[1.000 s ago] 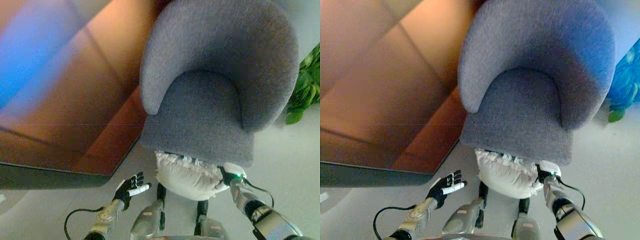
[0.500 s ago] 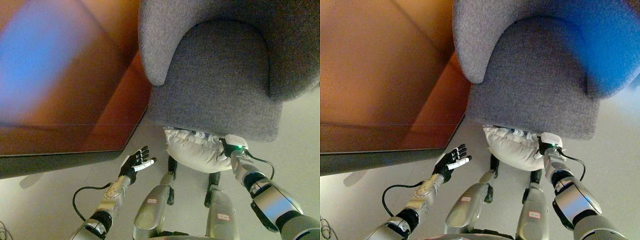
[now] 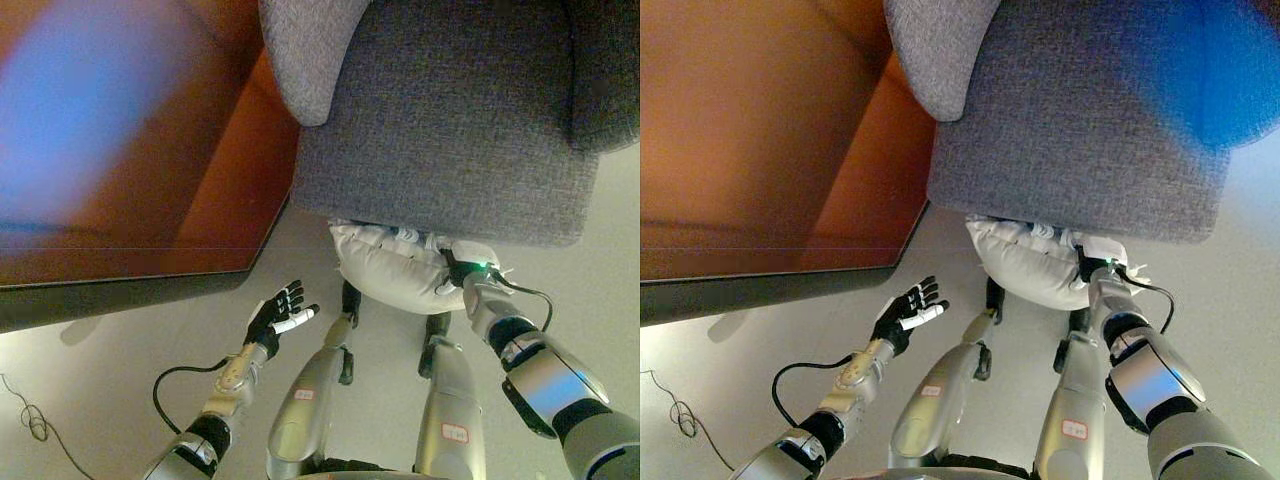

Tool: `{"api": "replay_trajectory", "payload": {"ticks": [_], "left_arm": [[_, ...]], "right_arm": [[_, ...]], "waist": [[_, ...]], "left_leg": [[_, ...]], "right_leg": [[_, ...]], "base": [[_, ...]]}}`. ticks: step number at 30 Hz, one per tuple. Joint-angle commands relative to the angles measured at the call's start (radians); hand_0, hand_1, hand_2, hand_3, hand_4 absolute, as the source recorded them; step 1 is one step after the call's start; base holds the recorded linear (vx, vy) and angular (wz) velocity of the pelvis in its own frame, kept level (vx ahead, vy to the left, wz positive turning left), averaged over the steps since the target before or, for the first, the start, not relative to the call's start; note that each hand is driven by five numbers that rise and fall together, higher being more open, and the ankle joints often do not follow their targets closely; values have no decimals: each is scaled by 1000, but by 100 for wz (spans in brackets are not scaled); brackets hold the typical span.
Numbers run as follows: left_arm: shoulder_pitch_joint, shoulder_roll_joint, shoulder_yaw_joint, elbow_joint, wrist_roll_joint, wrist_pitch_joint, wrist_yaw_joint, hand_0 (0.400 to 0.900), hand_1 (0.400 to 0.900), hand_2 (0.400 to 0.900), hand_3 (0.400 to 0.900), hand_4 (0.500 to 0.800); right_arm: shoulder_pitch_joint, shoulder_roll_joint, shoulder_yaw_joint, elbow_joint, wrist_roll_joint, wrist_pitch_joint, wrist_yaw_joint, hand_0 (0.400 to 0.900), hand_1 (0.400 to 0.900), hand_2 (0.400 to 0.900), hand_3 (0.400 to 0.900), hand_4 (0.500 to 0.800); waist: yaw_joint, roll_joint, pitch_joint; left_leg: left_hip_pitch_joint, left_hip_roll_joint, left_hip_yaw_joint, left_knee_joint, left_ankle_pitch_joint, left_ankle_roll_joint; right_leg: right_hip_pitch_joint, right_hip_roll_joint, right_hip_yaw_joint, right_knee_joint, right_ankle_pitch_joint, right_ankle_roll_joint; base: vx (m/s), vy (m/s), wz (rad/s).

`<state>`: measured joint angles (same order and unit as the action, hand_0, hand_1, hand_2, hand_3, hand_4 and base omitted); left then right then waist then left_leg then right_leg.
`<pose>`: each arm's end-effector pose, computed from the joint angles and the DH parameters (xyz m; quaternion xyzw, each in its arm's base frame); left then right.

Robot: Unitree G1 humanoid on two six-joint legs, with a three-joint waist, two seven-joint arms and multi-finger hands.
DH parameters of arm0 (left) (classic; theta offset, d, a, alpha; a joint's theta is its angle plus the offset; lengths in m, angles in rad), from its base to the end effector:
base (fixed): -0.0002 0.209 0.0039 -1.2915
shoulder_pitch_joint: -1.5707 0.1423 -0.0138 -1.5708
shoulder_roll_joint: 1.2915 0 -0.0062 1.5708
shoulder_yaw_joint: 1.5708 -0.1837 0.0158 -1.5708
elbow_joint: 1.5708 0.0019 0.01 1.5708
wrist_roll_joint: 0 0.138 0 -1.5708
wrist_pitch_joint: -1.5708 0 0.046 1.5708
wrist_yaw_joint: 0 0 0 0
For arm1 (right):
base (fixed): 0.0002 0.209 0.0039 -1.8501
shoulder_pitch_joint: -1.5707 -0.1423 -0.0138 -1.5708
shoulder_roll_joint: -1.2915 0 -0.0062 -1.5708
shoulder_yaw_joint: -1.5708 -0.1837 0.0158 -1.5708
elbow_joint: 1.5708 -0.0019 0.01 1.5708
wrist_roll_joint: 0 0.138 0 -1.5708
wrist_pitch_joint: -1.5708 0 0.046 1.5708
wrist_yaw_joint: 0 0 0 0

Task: Pick up the pillow and put it on the sofa.

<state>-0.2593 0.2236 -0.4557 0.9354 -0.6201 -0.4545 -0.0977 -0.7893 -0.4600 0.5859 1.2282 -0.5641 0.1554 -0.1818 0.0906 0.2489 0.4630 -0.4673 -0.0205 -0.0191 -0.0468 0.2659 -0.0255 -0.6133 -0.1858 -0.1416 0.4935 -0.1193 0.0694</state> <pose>0.2063 0.1642 -0.0491 -0.0691 0.1521 -0.0791 0.9828 0.3082 -0.2389 0.0441 -0.6717 0.2148 -0.0021 0.7090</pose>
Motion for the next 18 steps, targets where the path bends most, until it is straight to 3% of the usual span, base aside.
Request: {"api": "replay_trajectory", "payload": {"ticks": [1,18], "left_arm": [[-59,6,0,-46,-43,-90,22,900,900,900,900,800],[-65,3,-6,-40,-54,-104,5,900,900,900,900,800]], "right_arm": [[-137,-79,49,42,-17,21,2,400,400,400,400,500],[-202,-84,54,55,-19,18,15,400,400,400,400,500]], "waist": [[25,23,57],[33,23,57]], "left_leg": [[-9,-81,41,48,-120,18],[-3,-74,51,24,-111,12]], "right_leg": [[44,23,-30,-277,176,13],[39,15,-42,-295,198,25]], "base": [[-34,5,0],[-24,10,-1]]}}
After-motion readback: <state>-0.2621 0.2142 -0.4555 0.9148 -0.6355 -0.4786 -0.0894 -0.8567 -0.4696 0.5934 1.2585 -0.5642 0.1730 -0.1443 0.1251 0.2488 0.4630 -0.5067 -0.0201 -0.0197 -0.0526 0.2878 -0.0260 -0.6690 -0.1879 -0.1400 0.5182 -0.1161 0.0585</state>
